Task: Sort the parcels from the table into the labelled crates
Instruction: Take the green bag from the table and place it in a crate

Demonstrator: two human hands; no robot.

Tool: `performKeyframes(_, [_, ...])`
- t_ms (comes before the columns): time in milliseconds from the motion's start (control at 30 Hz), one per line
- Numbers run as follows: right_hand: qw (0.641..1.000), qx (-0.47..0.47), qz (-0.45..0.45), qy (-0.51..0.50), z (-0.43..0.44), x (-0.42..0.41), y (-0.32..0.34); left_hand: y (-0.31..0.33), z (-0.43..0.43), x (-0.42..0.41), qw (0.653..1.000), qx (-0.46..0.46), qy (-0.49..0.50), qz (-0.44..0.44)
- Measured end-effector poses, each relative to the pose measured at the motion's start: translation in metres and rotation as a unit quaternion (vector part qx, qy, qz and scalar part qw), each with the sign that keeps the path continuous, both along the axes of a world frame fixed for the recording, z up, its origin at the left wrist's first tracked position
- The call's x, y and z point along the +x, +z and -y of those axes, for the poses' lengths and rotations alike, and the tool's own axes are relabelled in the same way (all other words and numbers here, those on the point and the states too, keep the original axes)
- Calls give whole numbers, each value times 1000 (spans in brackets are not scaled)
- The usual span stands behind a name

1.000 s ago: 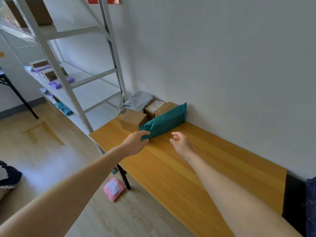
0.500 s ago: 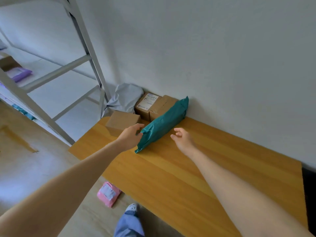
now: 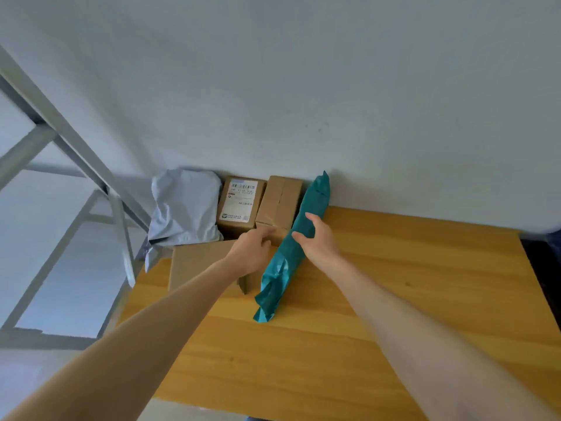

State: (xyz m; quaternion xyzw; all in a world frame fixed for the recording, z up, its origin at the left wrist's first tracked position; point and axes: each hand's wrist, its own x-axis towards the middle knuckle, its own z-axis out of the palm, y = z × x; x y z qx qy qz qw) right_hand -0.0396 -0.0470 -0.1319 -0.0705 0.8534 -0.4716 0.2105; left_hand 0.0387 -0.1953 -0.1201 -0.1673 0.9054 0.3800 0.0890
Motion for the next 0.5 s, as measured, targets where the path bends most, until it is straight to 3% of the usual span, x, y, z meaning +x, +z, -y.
performKeyframes(267, [995,18,14,-97,27,-4,-17,-31,5,-23,991,105,-81,-1])
performKeyframes(500, [985,21,9,-172,24,-4,-25,-50,-6,-30,991,98,-85,14])
